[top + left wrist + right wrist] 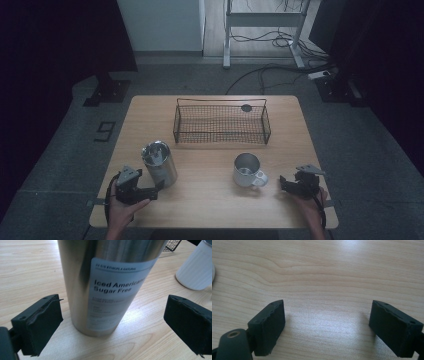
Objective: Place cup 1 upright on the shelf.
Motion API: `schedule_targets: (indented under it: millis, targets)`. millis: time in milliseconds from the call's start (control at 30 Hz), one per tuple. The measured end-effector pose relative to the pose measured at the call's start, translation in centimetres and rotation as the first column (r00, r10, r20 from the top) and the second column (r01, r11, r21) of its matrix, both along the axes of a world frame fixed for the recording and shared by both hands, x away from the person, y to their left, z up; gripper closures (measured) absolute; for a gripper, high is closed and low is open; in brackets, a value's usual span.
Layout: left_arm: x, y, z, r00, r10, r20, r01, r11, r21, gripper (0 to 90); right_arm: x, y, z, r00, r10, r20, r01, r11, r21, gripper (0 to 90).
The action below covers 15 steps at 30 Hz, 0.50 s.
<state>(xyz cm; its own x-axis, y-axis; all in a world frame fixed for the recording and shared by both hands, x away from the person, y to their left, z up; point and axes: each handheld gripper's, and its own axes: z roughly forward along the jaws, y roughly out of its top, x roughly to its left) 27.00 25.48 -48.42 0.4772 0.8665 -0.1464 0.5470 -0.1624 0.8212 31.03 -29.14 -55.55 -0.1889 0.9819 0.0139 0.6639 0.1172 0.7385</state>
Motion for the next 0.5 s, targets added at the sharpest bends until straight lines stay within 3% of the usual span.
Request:
schedule_targets:
  millis: [500]
  targets:
    - [1.7,-0.8,0.1,0.9999,-0.011,0.01,0.011,0.9999,0.011,0.8,0.0,0.0,0.0,1.0,-0.003,-0.001,0.003,1.0,0.001,13.0]
